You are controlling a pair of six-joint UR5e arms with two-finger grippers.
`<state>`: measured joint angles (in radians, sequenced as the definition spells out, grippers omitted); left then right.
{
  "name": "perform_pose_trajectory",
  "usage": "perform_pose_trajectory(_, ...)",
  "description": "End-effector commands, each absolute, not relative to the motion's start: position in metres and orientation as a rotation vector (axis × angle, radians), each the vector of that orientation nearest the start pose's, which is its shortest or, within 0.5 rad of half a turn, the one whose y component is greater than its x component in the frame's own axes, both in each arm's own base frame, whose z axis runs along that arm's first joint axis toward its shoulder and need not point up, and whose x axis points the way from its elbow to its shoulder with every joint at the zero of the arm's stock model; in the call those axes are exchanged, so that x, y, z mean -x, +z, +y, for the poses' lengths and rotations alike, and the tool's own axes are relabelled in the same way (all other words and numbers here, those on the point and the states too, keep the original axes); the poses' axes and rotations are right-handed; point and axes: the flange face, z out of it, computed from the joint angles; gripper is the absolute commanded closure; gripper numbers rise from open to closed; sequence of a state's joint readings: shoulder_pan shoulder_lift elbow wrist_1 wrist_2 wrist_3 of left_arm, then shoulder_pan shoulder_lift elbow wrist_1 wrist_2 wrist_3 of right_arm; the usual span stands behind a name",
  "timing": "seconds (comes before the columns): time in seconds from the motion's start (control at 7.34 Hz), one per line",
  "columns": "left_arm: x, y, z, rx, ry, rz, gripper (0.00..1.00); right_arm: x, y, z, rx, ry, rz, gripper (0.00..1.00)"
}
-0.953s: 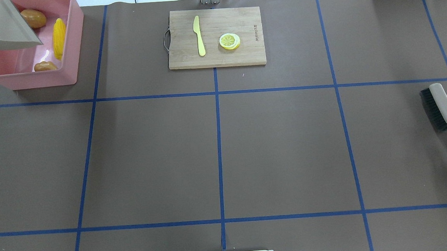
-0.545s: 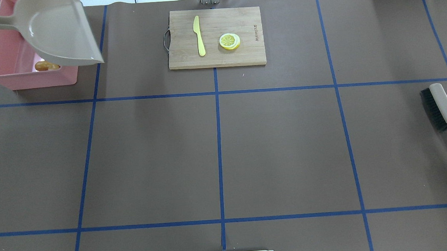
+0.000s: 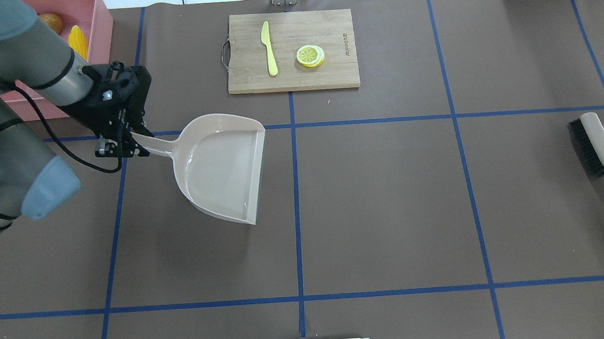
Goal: Sweep and dump trash into bin
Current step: 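Bring the empty dustpan back and lower it onto the table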
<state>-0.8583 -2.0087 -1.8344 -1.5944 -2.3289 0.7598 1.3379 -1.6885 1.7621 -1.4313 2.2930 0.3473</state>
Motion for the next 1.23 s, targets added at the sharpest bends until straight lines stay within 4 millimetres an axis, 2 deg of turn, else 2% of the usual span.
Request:
perform_pose_trajectory(0.0, -0.365, 0.290, -0.475, -0.800, 1.647, 0.821, 1.00, -0.011, 0.607, -0.495, -0.032, 0.135, -0.760, 0.00)
perform_pose_trajectory(0.14, -0.363, 0.290, -0.474, -0.816, 1.648, 0.811, 1.00, -0.026, 0.616, -0.500, -0.031, 0.155, -0.764, 0.00)
perform_pose_trajectory(0.27, -0.363, 0.292, -0.475, -0.827, 1.649, 0.804, 1.00, -0.035, 0.622, -0.494, -0.026, 0.177, -0.768, 0.00)
perform_pose_trajectory(0.41, -0.363, 0.290, -0.479, -0.872, 1.631, 0.755, 0.95, -0.042, 0.630, -0.486, -0.017, 0.196, -0.764, 0.00)
perform_pose_trajectory(0.68, -0.370, 0.295, -0.485, -0.908, 1.596, 0.725, 0.88, -0.048, 0.632, -0.485, -0.020, 0.213, -0.752, 0.00)
perform_pose_trajectory(0.82, -0.372, 0.300, -0.487, -0.892, 1.583, 0.734, 0.74, -0.049, 0.632, -0.490, -0.023, 0.221, -0.735, 0.00)
perform_pose_trajectory(0.95, -0.377, 0.304, -0.486, -0.870, 1.567, 0.749, 0.01, -0.050, 0.630, -0.495, -0.025, 0.255, -0.709, 0.00)
perform_pose_trajectory(1.09, -0.377, 0.303, -0.484, -0.872, 1.565, 0.760, 0.01, -0.048, 0.622, -0.502, -0.015, 0.299, -0.718, 0.00)
